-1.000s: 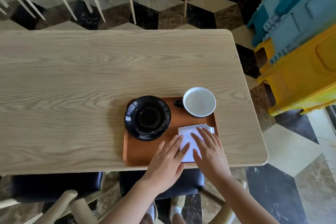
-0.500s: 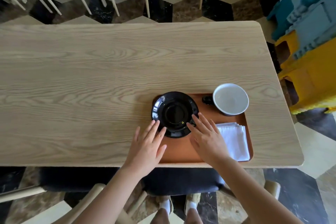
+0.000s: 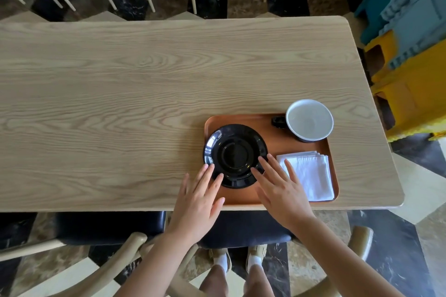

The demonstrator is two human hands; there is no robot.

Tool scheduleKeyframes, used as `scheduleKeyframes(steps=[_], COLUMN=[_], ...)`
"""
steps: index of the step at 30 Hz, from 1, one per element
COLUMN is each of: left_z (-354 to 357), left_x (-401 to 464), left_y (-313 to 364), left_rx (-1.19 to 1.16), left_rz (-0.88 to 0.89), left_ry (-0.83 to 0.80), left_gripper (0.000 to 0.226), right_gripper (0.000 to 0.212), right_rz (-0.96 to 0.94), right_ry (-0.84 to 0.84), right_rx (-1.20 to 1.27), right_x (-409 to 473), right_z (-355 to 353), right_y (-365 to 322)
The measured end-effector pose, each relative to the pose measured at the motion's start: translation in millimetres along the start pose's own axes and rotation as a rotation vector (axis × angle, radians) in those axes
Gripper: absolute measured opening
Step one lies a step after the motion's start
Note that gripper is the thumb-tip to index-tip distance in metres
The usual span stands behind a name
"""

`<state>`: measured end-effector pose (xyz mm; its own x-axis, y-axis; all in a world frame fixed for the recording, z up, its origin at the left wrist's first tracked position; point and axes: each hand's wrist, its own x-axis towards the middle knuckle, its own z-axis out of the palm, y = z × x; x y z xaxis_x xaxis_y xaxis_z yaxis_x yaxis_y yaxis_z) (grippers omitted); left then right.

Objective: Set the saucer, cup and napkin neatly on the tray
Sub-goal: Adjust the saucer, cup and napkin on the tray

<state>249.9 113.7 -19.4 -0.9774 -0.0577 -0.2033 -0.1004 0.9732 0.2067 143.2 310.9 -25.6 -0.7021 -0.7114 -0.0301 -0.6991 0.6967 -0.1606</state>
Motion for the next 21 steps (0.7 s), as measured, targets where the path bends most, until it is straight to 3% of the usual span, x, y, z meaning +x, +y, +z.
scheduleKeyframes(steps=[13,19,21], left_z=[-2,-30,-43], left_x=[-2,58,91], left_y=[4,27,42], left_rx=[0.001,-0.058,-0.06], left_rz=[0.002,0.102,0.151], left_ry=[0.052,0.258,0.304], left_gripper=[0.049,0.043,0.041], right_gripper=[0.037,0.017,0.022], right_rz=[0.004,0.082,0.156], right_ry=[0.01,0.351,0.401], right_rx=[0.029,0.096,0.055], right_x=[-4,19,31], right_z=[-7,-41,-56], right_y=[-3,33,56])
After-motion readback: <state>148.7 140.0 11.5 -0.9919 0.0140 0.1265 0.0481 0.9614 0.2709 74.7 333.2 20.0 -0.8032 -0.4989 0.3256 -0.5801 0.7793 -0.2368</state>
